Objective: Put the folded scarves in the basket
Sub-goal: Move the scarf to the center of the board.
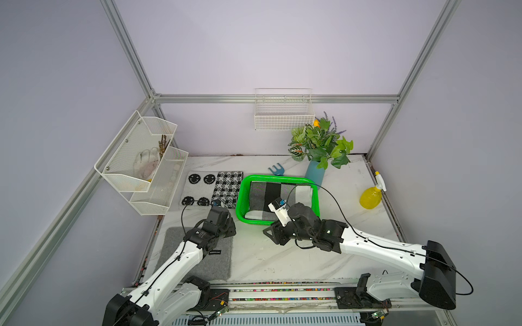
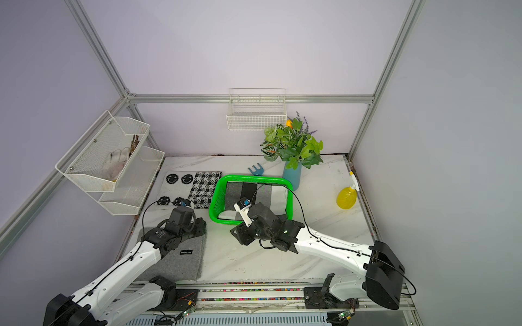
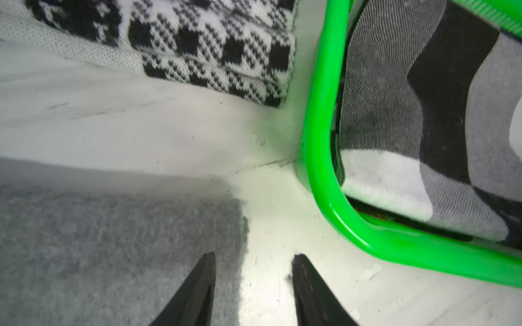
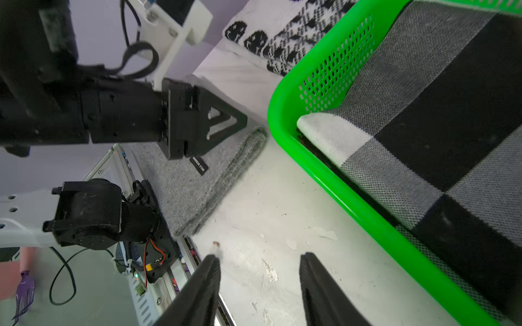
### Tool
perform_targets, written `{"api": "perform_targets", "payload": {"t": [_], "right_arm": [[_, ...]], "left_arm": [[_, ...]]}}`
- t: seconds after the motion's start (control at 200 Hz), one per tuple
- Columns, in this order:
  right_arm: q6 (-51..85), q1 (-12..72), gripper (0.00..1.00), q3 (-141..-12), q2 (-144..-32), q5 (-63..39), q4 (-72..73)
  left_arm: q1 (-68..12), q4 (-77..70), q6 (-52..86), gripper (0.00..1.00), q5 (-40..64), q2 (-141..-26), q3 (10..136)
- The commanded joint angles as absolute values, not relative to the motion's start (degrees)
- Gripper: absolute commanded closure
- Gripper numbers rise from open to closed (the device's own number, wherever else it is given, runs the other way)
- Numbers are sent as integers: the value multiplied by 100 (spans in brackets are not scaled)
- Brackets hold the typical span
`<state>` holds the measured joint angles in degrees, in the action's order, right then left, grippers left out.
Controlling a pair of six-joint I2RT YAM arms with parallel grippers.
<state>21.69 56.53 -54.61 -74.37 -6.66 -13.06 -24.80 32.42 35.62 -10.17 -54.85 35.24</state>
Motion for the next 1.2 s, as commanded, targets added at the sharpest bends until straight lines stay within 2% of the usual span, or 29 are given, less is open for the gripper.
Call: {"api": "perform_targets", "payload": {"t": [0.0, 0.07, 0.2, 0.33, 0.675, 0.89, 0.97, 1.065, 1.165, 1.195], "right_arm": [[2145, 5665, 49, -5418, -7015, -528, -1234], [2145, 5660, 50, -5356, -6812, -496, -1256], [2195, 5657, 50, -5041, -6393, -412, -962], [2164, 5651, 50, -4993, -6144, -357, -1011], [2092, 5651, 51, -4975, -5982, 0, -1145], [2065, 5651, 51, -4924, -5812, 94, -1182], [2065, 5647, 50, -4915, -5695, 99, -1200], [2074, 5650, 50, -4865, -5528, 131, -1197], [2083, 5651, 50, -4809, -5336, 140, -1230], [2090, 5651, 50, -4780, -5276, 147, -1227]], "left_arm": [[-2895, 3767, 4040, 51, -1410, -5382, 3495], [-3304, 3888, 4327, 50, -1769, -5351, 3267], [-3636, 4104, 4658, 50, -2165, -5210, 3050], [-3823, 4395, 4729, 47, -2626, -5536, 3170], [-4106, 3640, 4797, 44, -2182, -6636, 2912], [-4510, 3746, 4960, 47, -2487, -6961, 3077], [-4619, 3726, 5099, 51, -2529, -7196, 2996], [-4716, 3591, 5224, 70, -2382, -7416, 2940], [-4772, 3383, 5222, 77, -2239, -7510, 2868], [-4782, 3258, 5186, 83, -2147, -7521, 2841]]}}
